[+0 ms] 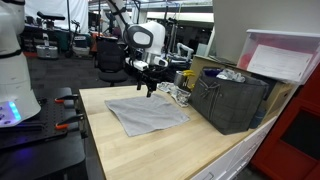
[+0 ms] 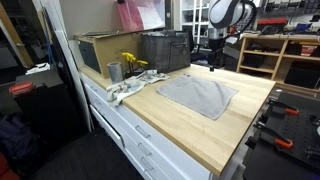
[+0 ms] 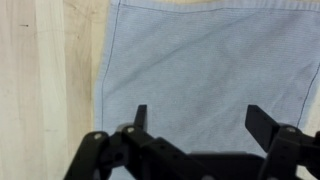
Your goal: Fold the grey towel into a triangular shape
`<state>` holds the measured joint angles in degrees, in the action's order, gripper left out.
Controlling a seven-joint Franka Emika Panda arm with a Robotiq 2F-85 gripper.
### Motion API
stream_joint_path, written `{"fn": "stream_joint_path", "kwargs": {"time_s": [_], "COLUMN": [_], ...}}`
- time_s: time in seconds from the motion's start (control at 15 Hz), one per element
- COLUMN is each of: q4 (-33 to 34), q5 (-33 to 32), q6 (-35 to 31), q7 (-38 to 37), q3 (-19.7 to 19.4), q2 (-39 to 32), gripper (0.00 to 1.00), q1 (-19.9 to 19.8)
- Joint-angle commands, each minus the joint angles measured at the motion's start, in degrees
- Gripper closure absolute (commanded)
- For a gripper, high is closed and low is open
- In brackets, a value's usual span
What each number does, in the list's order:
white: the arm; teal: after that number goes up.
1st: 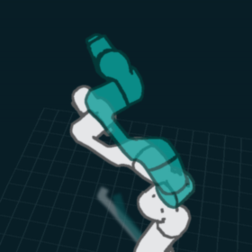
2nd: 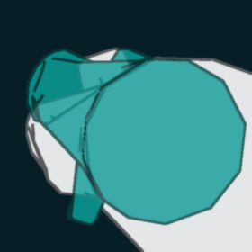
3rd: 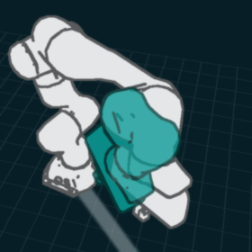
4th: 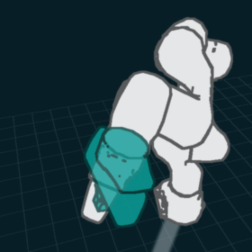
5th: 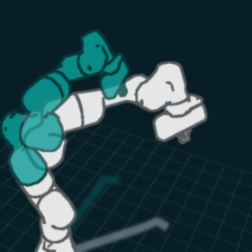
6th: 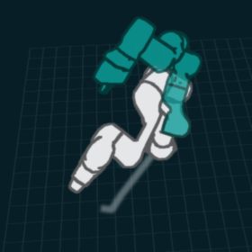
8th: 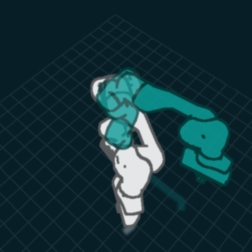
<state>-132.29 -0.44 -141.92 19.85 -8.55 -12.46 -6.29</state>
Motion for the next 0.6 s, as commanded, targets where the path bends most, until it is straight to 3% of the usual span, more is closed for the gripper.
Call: {"fn": "stream_joint_path", "kwargs": {"time_s": [0.0, 0.27, 0.53], "q4": [0.44, 1.35, 6.64], "q5": [-0.50, 6.52, 18.29], "q6": [0.16, -5.40, -13.36], "q7": [-0.40, 3.34, 7.19], "q3": [1.31, 4.35, 11.81], "q2": [-0.33, -2.45, -9.18], "gripper": [0.00, 0.00, 0.00], "q1": [-1.32, -2.99, -4.59]}}
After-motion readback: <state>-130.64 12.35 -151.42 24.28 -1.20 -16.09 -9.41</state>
